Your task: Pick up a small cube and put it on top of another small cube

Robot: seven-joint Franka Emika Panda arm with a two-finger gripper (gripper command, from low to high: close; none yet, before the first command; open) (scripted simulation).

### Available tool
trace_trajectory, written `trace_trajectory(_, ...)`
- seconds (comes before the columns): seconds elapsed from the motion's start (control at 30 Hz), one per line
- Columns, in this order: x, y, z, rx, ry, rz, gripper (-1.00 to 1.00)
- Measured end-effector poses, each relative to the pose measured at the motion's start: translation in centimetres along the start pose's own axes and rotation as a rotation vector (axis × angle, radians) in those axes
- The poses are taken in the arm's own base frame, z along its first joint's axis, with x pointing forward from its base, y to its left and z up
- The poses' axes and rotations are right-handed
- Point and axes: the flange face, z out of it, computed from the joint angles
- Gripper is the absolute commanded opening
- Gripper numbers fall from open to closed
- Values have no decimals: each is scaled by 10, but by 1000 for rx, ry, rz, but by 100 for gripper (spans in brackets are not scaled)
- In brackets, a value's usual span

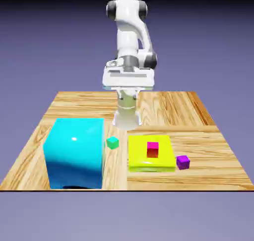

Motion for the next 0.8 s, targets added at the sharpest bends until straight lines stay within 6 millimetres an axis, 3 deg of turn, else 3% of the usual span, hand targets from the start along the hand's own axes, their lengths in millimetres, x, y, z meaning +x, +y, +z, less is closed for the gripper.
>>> trace_trajectory(0.2,-51,-46,65,-198,-244,-302,0)
trace_trajectory(0.43,-131,-83,128,-426,-475,-665,0)
trace_trajectory(0.8,-248,-107,196,-779,-686,-1181,0)
